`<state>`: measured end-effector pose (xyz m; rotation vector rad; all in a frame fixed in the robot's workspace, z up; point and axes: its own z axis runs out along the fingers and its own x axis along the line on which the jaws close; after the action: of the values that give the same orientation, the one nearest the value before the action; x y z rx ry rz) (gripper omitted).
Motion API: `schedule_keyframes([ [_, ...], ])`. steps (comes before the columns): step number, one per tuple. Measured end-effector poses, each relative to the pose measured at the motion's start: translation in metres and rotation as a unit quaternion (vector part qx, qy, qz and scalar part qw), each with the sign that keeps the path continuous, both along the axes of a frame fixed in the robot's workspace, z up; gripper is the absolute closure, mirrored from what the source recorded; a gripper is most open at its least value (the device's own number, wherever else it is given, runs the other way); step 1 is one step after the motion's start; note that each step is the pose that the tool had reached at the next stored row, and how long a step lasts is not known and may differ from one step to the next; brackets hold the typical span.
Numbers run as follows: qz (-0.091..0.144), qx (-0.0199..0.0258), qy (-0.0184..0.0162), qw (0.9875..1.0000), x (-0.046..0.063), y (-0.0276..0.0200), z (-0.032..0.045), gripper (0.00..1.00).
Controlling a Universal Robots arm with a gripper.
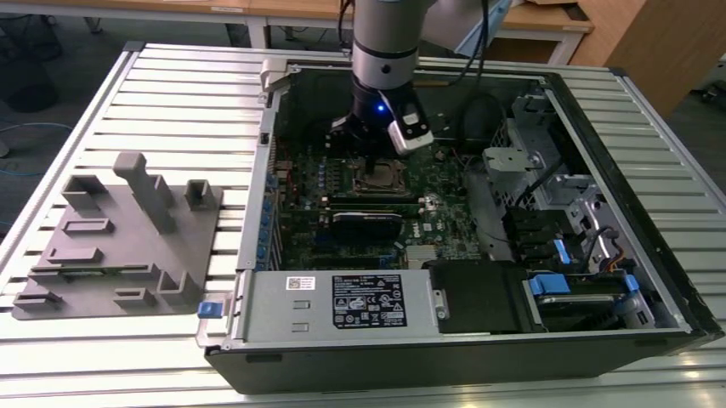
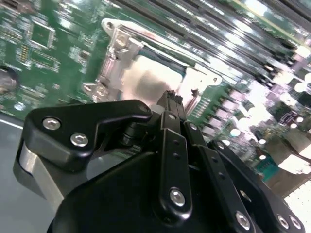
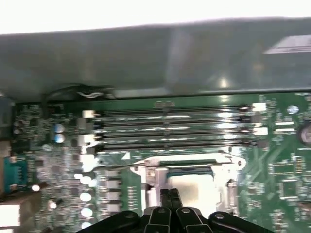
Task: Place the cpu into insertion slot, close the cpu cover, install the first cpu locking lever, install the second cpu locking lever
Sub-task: 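Close the cpu cover, then install the first cpu locking lever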
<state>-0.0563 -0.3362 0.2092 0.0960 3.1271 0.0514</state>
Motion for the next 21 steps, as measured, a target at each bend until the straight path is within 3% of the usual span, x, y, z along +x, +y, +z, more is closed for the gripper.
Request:
schedule_keyframes([
  [4, 0.000, 0.0000, 0.0000, 1.0000, 0.0121, -0.0001, 0.0000, 0.89],
  [21, 0.000, -0.0001, 0.0001, 1.0000, 0.0122, -0.0001, 0.0081, 0.89],
])
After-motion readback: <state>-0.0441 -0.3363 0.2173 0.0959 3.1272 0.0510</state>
